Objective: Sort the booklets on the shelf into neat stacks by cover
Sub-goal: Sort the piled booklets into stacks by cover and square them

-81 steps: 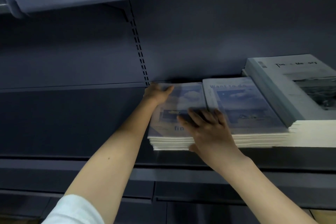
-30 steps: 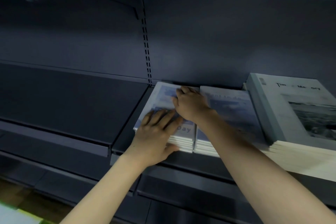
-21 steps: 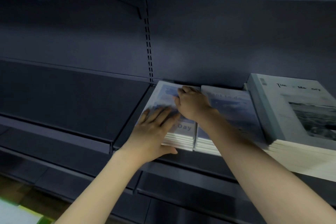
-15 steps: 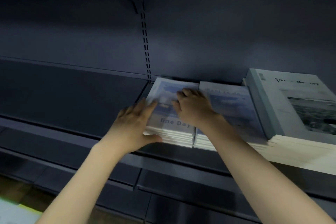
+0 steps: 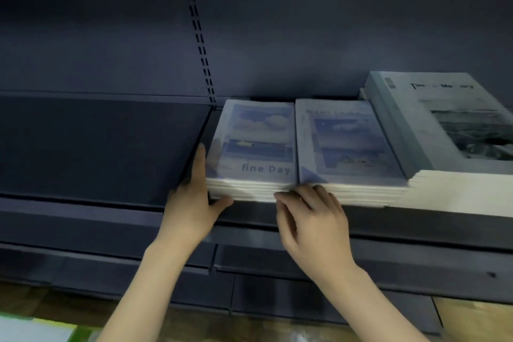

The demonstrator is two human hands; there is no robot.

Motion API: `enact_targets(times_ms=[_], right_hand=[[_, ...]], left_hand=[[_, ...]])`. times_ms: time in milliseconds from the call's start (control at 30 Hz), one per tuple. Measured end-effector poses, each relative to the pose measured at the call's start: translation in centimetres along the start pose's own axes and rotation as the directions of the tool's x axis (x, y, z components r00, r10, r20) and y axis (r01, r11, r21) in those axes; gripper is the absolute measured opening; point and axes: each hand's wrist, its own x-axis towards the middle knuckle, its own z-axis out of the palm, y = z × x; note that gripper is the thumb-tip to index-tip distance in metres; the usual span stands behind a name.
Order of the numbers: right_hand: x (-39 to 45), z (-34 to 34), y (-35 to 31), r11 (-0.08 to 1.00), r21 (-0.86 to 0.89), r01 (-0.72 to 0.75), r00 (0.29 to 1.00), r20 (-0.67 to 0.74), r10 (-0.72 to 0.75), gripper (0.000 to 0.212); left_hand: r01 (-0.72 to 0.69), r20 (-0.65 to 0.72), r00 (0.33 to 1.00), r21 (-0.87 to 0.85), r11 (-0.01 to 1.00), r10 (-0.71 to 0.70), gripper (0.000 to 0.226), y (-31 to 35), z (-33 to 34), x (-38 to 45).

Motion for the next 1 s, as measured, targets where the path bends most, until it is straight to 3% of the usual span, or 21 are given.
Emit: enact_targets(times_ms=[100, 200, 267, 367, 600, 800, 1000], right_hand=[[-1.5, 0.8, 0.3, 0.994, -0.057, -0.094, 0.987, 0.122, 0.101, 0.026], [-2.5, 1.0, 0.3, 0.964, -0.112, -0.243, 0.949, 0.180, 0.260, 0.027], [-2.8, 1.1, -0.1, 0.942, -0.124, -0.312, 0.931, 0.159, 0.329, 0.021], [-3.0, 1.4, -0.8, 0.922, -0.128, -0.365, 0.913, 0.145, 0.381, 0.024], [-2.8, 1.7, -1.7, 0.896, -0.110, -0.429, 0.885, 0.146, 0.442, 0.040], [-3.0, 1.6, -2.0, 0.915, -0.105, -0.389, 0.900, 0.167, 0.402, 0.033], [-3.1, 1.4, -2.8, 0.907, 0.007, -0.422, 0.894, 0.172, 0.415, 0.042]], left_hand=[[0.046, -0.060, 0.997, -0.049, 0.998, -0.049, 0.110, -0.4, 0.7, -0.4], [0.095, -0.101, 0.991, 0.075, 0.993, -0.087, 0.101, -1.2, 1.2, -0.5], [0.086, -0.128, 0.990, 0.195, 0.977, -0.062, 0.076, -1.5, 1.4, -0.6], [0.033, -0.160, 0.987, 0.231, 0.972, 0.004, 0.046, -1.6, 1.8, -1.0], [0.025, -0.205, 0.979, 0.179, 0.984, 0.013, 0.045, -1.8, 2.2, -1.1], [0.007, -0.189, 0.982, 0.153, 0.988, 0.022, 0.041, -1.6, 1.4, -0.9], [0.013, -0.202, 0.979, 0.137, 0.990, 0.015, 0.041, -2.2, 1.5, -1.0]])
